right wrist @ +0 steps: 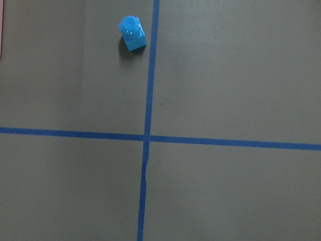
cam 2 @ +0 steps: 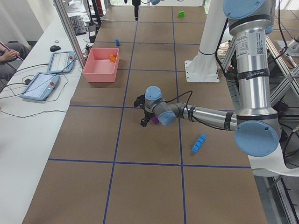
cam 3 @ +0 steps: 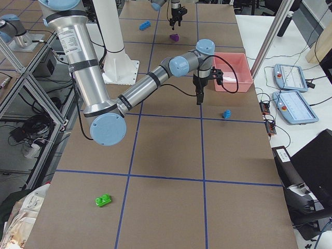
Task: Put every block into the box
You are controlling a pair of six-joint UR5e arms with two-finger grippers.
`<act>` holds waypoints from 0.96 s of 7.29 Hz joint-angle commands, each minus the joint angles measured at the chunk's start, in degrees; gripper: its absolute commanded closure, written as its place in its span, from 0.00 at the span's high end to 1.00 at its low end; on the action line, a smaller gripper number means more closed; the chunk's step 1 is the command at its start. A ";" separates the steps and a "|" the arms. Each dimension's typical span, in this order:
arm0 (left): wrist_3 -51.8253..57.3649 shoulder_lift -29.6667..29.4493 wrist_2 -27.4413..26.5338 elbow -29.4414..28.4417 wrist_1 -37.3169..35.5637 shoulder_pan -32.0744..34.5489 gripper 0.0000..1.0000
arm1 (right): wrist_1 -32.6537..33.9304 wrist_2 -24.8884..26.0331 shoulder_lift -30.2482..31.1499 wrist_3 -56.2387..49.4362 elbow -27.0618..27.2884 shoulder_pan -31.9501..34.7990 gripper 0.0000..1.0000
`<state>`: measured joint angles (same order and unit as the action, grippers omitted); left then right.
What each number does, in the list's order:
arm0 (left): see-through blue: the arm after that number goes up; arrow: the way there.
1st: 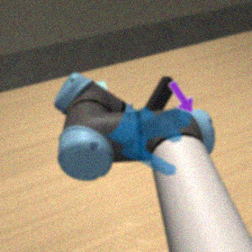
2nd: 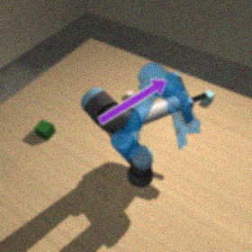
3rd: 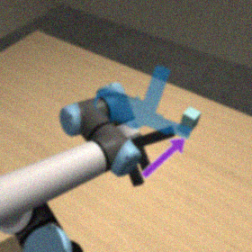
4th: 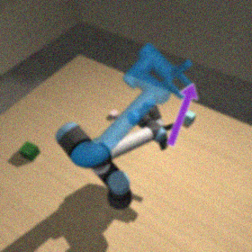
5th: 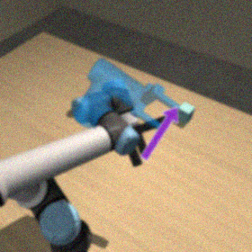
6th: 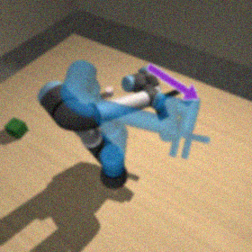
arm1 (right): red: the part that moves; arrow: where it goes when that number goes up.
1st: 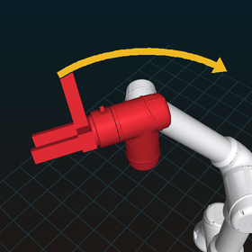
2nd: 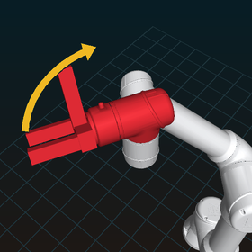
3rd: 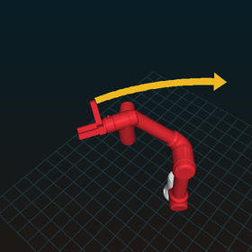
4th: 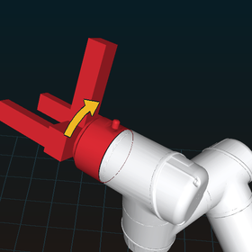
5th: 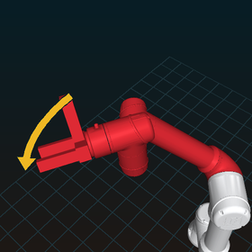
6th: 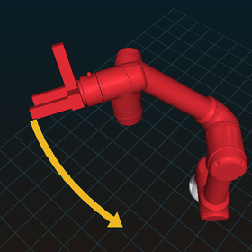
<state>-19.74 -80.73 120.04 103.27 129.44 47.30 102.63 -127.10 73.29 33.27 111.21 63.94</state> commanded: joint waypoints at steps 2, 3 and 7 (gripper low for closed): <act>-4.15 -1.44 -4.10 0.09 0.11 -6.32 1.00 | -0.06 0.19 1.68 -0.49 1.11 0.22 0.99; -4.52 -2.15 -5.33 0.00 0.02 -7.73 0.99 | -0.06 0.19 1.68 -0.49 1.11 0.13 0.99; -4.61 -2.59 -5.78 0.00 0.02 -7.92 0.00 | -0.15 0.27 1.51 -0.49 0.67 0.04 0.99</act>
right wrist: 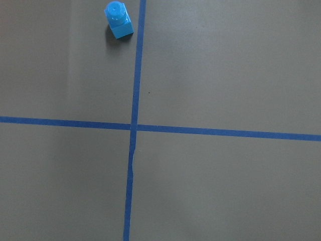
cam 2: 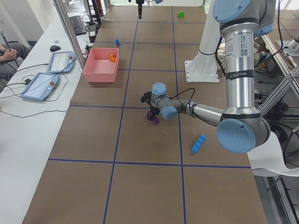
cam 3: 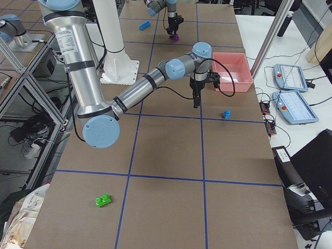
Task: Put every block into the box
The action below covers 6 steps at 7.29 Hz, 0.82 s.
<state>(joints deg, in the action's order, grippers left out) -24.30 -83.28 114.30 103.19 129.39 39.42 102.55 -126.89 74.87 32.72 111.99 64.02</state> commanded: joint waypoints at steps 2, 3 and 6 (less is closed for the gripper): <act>-5.18 -0.04 0.13 2.78 -0.10 0.31 0.00 | -0.24 0.07 -0.25 -0.11 -0.54 -0.12 0.99; -14.71 -0.22 0.13 5.06 -0.28 0.22 0.00 | -0.33 -0.02 -0.34 -0.89 -0.89 -0.12 0.99; -42.92 -10.19 -0.65 3.96 -0.63 -0.04 0.00 | -0.60 0.07 -3.92 -1.95 -5.70 -0.12 0.99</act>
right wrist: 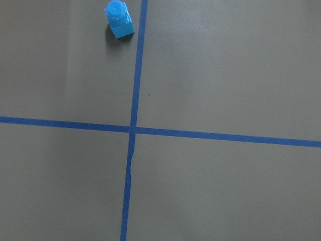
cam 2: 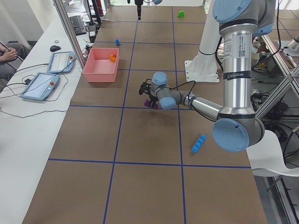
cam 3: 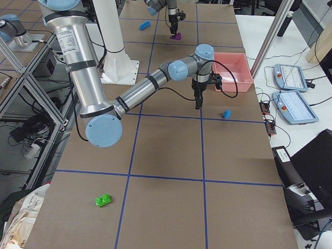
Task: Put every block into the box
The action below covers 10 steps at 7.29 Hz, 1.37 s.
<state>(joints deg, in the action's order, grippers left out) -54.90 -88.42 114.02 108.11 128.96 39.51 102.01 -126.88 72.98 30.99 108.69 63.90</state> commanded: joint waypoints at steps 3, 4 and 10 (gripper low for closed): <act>-16.56 -24.19 -4.48 -3.41 -14.20 1.79 0.00 | -1.36 0.22 -7.92 -1.01 -10.13 0.00 0.99; -16.47 -31.48 -4.59 -7.26 -19.57 3.02 0.00 | -4.68 0.22 -9.69 -1.19 -14.95 0.00 0.99; -12.88 -65.98 -4.86 -52.07 -21.04 12.78 0.00 | -16.84 0.22 -16.64 -1.02 -32.66 0.17 0.99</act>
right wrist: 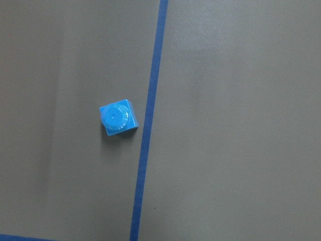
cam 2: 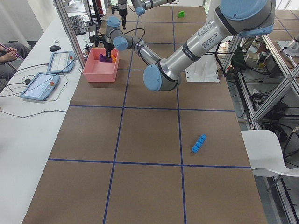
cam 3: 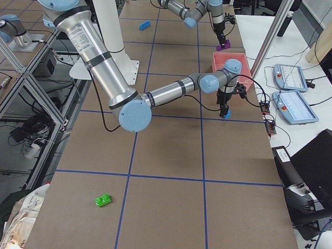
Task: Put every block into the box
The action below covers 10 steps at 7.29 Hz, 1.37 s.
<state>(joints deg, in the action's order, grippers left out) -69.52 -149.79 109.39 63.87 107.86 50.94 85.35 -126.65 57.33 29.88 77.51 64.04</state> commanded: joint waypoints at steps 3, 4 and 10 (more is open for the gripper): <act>5.01 -10.07 -2.86 -19.63 0.68 1.01 0.09 | -0.18 0.00 -2.84 0.10 -3.94 0.12 0.99; 5.61 -10.00 -2.86 -19.75 0.77 0.05 0.62 | -0.18 0.00 -2.84 0.10 -3.94 0.12 0.99; 19.32 -3.09 8.79 -8.37 0.15 1.35 1.00 | -5.76 0.35 -9.06 0.27 -15.06 -0.32 0.99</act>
<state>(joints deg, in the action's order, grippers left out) -52.40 -156.72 113.65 50.68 108.20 51.24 83.66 -126.41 50.54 29.79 67.43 63.95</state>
